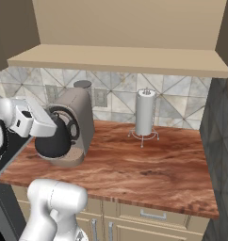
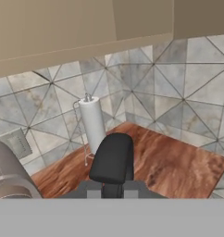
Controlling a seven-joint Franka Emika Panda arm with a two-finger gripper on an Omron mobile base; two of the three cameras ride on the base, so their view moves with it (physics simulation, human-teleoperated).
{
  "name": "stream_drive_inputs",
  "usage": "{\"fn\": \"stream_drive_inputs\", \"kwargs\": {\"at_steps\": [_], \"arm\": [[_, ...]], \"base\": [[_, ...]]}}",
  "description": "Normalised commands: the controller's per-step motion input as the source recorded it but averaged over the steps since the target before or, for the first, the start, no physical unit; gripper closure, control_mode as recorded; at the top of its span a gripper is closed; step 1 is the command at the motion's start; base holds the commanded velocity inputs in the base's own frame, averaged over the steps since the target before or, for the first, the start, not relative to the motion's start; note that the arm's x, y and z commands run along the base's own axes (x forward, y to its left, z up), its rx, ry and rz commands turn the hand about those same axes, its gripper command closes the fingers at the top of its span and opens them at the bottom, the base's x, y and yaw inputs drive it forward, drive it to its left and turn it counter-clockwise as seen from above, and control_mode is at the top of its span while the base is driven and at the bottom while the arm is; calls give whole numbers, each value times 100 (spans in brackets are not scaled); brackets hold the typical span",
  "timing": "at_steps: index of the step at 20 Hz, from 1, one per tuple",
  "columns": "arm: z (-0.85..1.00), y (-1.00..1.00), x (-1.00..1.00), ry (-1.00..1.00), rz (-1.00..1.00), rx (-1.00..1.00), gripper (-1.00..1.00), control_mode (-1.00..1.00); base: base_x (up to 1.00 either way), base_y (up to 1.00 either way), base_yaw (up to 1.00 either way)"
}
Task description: Open the cabinet, pick the kettle from the cabinet, and place it in the sink.
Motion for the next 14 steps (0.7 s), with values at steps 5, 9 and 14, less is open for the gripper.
{"fn": "stream_drive_inputs", "kwargs": {"at_steps": [5,9,14], "arm": [[-6,1,6,0,0,0,100,-100],[0,0,0,0,0,0,100,-100],[0,0,0,0,0,0,100,-100]], "base": [[0,0,0],[0,0,0],[0,0,0]]}}
